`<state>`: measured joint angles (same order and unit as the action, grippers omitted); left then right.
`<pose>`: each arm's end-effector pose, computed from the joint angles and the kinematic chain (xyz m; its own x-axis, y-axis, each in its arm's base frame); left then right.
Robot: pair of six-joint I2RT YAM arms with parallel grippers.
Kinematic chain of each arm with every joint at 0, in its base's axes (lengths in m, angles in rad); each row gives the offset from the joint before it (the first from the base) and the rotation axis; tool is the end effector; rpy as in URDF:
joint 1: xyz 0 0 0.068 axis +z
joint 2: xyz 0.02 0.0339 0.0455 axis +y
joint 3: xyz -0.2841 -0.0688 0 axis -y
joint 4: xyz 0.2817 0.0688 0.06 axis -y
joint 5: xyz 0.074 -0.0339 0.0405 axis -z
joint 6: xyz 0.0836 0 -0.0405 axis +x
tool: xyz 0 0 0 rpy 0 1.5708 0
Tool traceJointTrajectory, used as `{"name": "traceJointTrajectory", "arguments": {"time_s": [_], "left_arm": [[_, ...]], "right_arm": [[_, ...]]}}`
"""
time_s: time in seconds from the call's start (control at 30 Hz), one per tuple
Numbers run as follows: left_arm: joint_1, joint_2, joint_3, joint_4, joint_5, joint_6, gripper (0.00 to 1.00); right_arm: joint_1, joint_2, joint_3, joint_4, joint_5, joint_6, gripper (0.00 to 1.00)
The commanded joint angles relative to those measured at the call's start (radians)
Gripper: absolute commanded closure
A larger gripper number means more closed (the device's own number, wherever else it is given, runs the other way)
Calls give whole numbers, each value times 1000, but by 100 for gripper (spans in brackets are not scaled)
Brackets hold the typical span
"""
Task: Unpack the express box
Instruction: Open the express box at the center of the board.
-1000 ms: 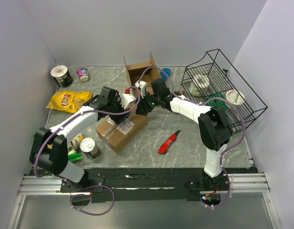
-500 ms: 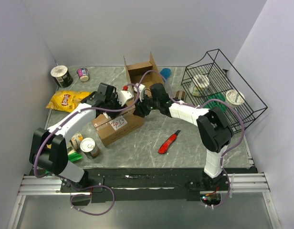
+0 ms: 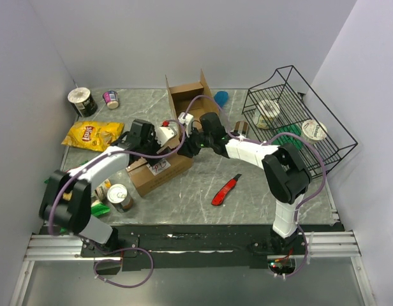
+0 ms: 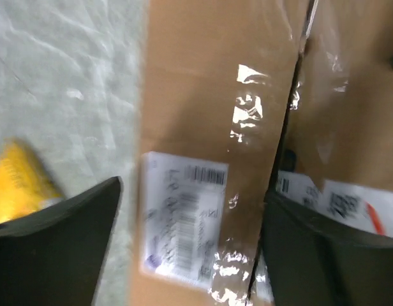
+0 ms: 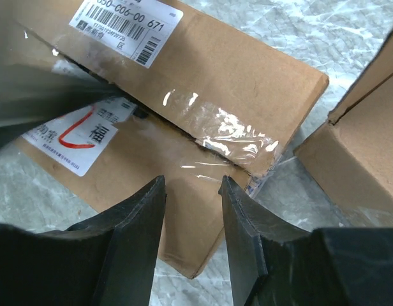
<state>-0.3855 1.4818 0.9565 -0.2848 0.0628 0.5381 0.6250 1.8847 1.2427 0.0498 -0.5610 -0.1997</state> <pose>0.3474 -0.1467 0.1931 -0.3635 0.6995 -0.6153 0.7007 0.6405 0.3143 0.3709 0.3224 0.1823 -0.2744 -0.4051 -0.8721 -0.9262 0.3551 0.1265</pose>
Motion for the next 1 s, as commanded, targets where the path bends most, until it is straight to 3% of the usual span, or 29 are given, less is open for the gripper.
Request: {"name": "traceJointTrajectory", "arguments": {"time_s": [0.0,0.13,0.17,0.23,0.27,0.33,0.43,0.53,0.57,0.6,0.67,0.7,0.73,0.87,0.97], "left_arm": [[4,156,-65,-97,-115,36,20],[5,150,-32,-131,-92,14,49],[13,149,-15,-151,-48,5,62],[48,129,54,-224,46,-38,74],[59,118,82,-253,168,-35,87],[88,91,145,-304,279,-62,96],[186,147,253,-399,622,-151,99],[243,245,317,-511,834,-164,99],[255,314,365,-580,897,-130,99],[285,354,385,-635,1068,-72,99],[304,467,456,-906,1188,82,99],[303,495,474,-1009,1225,259,99],[300,509,485,-1075,1223,301,99],[300,494,513,-1048,1204,263,99],[301,488,545,-1044,1200,237,99]], "right_arm": [[39,80,-101,-312,21,20,53],[35,73,-106,-317,24,19,53],[35,71,-107,-315,29,20,53],[33,70,-114,-315,32,23,53],[33,68,-115,-318,36,22,53],[32,67,-118,-323,35,17,52],[33,73,-117,-329,35,13,52],[30,80,-117,-327,35,9,52],[30,82,-118,-329,36,9,52],[30,80,-120,-329,38,8,52],[30,71,-127,-327,35,5,52],[28,64,-127,-334,39,0,52],[22,53,-127,-341,36,-4,52],[-21,-126,-161,-331,-48,-81,51],[-53,-241,-102,-364,-144,-228,46]]}}
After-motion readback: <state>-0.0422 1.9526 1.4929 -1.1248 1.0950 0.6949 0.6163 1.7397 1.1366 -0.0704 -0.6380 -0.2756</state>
